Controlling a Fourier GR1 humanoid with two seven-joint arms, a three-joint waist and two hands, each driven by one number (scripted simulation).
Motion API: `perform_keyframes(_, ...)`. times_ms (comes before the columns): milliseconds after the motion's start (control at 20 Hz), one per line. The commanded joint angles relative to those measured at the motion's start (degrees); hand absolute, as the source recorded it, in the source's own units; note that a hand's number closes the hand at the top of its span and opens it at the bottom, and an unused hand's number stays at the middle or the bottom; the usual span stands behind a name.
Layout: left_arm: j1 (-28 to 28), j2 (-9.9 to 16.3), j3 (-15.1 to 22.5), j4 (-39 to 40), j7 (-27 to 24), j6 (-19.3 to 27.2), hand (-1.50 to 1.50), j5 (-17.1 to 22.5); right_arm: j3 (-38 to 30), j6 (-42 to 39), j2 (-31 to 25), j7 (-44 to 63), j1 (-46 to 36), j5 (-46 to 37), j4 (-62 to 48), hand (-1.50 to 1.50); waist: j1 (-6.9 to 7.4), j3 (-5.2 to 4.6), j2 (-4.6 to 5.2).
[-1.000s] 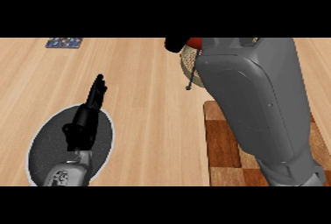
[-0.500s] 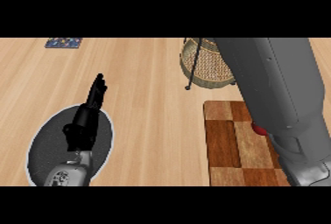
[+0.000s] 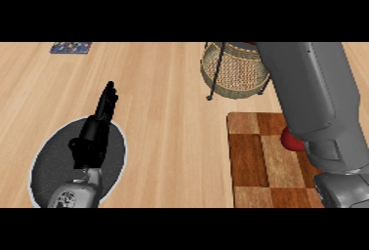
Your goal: Pick the bell pepper from the cutting board and place it in the tiered basket
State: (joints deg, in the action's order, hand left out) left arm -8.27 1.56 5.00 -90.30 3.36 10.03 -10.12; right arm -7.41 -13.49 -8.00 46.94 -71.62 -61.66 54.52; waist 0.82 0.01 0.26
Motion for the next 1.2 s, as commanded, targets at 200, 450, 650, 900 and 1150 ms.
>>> perform_keyframes(200,1.74,0.62,-0.63,0.69,-2.31,-1.58,0.0,1.32,-7.57,10.29,0.57,-3.63,0.03,6.38,-3.08,-1.5,0.1,-0.03,-0.04)
perform_keyframes(450,1.0,0.04,-0.79,2.08,-2.59,-0.81,0.0,0.85,-11.81,18.56,-1.73,-1.83,0.35,7.7,3.71,-1.5,-0.71,-0.01,-0.28)
perform_keyframes(650,1.96,1.66,-1.34,0.17,-1.59,-1.73,0.0,0.94,-14.41,16.41,-5.4,2.16,6.5,9.01,10.36,-1.5,-1.82,0.02,-0.72)
perform_keyframes(900,2.94,1.83,-2.82,-0.85,-0.38,-0.88,0.0,1.48,-20.54,11.46,-8.83,4.62,13.12,16.56,24.91,-1.5,-3.19,0.05,-1.29)
perform_keyframes(1150,1.39,0.87,-2.6,-0.4,0.39,-0.36,0.0,1.44,-27.28,3.98,-11.92,-0.47,28.6,26.85,38.59,-1.5,-3.58,0.08,-1.02)
